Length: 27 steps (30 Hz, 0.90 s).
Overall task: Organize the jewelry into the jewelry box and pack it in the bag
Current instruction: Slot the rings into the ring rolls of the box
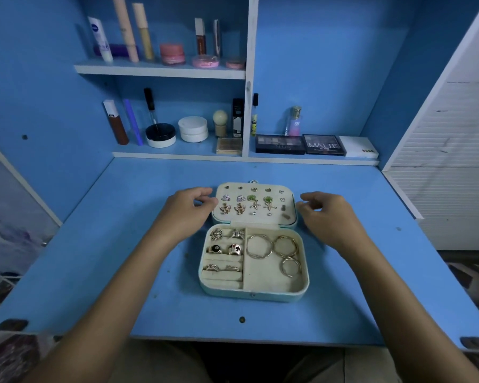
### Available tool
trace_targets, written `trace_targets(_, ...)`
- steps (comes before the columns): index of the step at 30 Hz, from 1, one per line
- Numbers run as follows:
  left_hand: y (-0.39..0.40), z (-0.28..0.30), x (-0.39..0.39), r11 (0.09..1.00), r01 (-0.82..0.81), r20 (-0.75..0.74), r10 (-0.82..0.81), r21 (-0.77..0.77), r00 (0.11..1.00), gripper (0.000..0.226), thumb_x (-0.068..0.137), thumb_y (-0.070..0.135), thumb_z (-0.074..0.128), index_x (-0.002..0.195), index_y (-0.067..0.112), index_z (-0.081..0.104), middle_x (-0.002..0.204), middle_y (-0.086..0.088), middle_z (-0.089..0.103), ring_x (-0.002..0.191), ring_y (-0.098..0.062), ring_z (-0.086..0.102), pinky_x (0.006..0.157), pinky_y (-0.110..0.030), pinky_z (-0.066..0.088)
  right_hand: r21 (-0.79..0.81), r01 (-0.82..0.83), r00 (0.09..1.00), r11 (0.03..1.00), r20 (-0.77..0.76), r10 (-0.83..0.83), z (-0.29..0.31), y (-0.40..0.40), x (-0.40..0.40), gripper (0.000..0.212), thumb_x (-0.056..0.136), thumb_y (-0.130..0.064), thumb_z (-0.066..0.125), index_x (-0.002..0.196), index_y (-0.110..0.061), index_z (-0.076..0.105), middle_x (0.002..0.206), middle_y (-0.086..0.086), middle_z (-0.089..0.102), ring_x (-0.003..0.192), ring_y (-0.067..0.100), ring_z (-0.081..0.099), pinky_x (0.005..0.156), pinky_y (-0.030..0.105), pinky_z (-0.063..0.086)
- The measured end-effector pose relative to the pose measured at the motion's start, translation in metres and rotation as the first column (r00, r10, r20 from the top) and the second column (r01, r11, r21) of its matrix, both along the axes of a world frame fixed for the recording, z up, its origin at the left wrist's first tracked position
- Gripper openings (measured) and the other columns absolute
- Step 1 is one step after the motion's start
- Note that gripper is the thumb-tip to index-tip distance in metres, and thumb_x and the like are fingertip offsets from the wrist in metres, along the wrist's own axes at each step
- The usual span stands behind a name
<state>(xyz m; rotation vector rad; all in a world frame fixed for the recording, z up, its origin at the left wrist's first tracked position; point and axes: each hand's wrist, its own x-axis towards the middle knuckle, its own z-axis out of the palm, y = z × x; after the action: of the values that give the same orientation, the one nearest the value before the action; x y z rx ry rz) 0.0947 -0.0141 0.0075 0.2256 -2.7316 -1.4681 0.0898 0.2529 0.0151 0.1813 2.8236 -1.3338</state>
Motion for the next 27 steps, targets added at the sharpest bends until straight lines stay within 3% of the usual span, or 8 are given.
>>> trace_targets(3, 0.005, -0.002, -0.002, 1.0, -0.008, 0.035, 0.009, -0.028, 0.999, 0.037, 0.096, 0.034, 0.061, 0.131, 0.023, 0.063, 0.109, 0.012, 0.067, 0.076, -0.01, 0.068, 0.088, -0.031, 0.055, -0.127, 0.029, 0.994, 0.992, 0.107, -0.015, -0.003, 0.0, -0.004, 0.026, 0.096, -0.022, 0.058, 0.106, -0.001, 0.069, 0.089, 0.016, 0.07, 0.069, 0.027, 0.072, 0.071, 0.032, 0.062)
trace_targets(7, 0.006, -0.004, -0.004, 1.0, -0.026, 0.048, 0.026, -0.016, 0.999, 0.029, 0.097, 0.028, 0.06, 0.125, 0.023, 0.068, 0.104, 0.009, 0.07, 0.072, -0.011, 0.071, 0.083, -0.029, 0.057, -0.16, -0.001, 0.989, 0.987, 0.147, 0.025, -0.002, -0.002, -0.006, 0.021, 0.096, -0.014, 0.056, 0.097, 0.0, 0.071, 0.091, 0.021, 0.072, 0.065, 0.024, 0.074, 0.083, 0.04, 0.061)
trace_targets(12, 0.005, -0.008, -0.006, 0.996, -0.049, 0.056, 0.045, 0.079, 0.997, 0.027, 0.095, 0.022, 0.064, 0.121, 0.021, 0.07, 0.096, 0.011, 0.072, 0.078, -0.016, 0.074, 0.07, -0.022, 0.057, -0.22, 0.029, 0.989, 0.975, 0.148, 0.004, -0.001, -0.005, -0.008, 0.017, 0.093, -0.01, 0.059, 0.088, -0.01, 0.075, 0.08, 0.007, 0.076, 0.06, 0.017, 0.073, 0.07, 0.027, 0.062)
trace_targets(16, 0.005, -0.011, -0.011, 0.979, -0.084, 0.055, 0.075, 0.184, 0.996, 0.028, 0.094, 0.016, 0.065, 0.122, 0.018, 0.069, 0.095, 0.009, 0.072, 0.073, -0.01, 0.073, 0.053, -0.01, 0.05, -0.309, 0.048, 0.993, 0.95, 0.114, -0.014, -0.001, -0.005, -0.012, 0.016, 0.092, -0.008, 0.063, 0.086, -0.019, 0.074, 0.077, 0.0, 0.074, 0.059, 0.013, 0.073, 0.057, 0.019, 0.057)
trace_targets(18, 0.004, -0.012, -0.015, 0.97, -0.084, 0.044, 0.076, 0.226, 0.996, 0.027, 0.095, 0.015, 0.064, 0.121, 0.017, 0.069, 0.095, 0.011, 0.073, 0.073, -0.009, 0.074, 0.061, -0.015, 0.054, -0.336, 0.062, 0.994, 0.94, 0.11, -0.026, -0.002, -0.006, -0.017, 0.014, 0.093, -0.01, 0.064, 0.101, -0.015, 0.074, 0.085, 0.003, 0.075, 0.064, 0.015, 0.074, 0.063, 0.025, 0.061)
trace_targets(22, 0.003, -0.011, -0.026, 0.95, -0.07, 0.007, 0.071, 0.305, 0.997, 0.028, 0.094, 0.014, 0.064, 0.12, 0.022, 0.07, 0.098, 0.009, 0.077, 0.084, -0.016, 0.075, 0.088, -0.036, 0.058, -0.374, 0.059, 0.994, 0.925, 0.108, -0.02, 0.001, -0.009, -0.029, 0.023, 0.09, -0.015, 0.067, 0.113, -0.016, 0.07, 0.092, 0.005, 0.076, 0.07, 0.021, 0.076, 0.084, 0.059, 0.057)
trace_targets(24, 0.004, -0.01, -0.032, 0.949, -0.06, -0.02, 0.07, 0.31, 0.997, 0.029, 0.094, 0.014, 0.064, 0.12, 0.024, 0.07, 0.101, 0.009, 0.076, 0.088, -0.017, 0.075, 0.091, -0.038, 0.058, -0.381, 0.056, 0.996, 0.923, 0.089, -0.023, 0.002, -0.009, -0.037, 0.024, 0.09, -0.015, 0.067, 0.115, -0.016, 0.069, 0.094, 0.006, 0.076, 0.069, 0.02, 0.076, 0.082, 0.057, 0.058)
trace_targets(27, 0.005, -0.007, -0.041, 0.944, -0.053, -0.061, 0.077, 0.324, 0.995, 0.032, 0.094, 0.012, 0.064, 0.124, 0.023, 0.069, 0.107, 0.006, 0.075, 0.095, -0.014, 0.073, 0.091, -0.038, 0.057, -0.414, 0.05, 0.998, 0.909, 0.058, -0.028, 0.004, -0.007, -0.046, 0.025, 0.092, -0.014, 0.068, 0.117, -0.013, 0.067, 0.095, 0.005, 0.075, 0.069, 0.016, 0.075, 0.071, 0.037, 0.063)
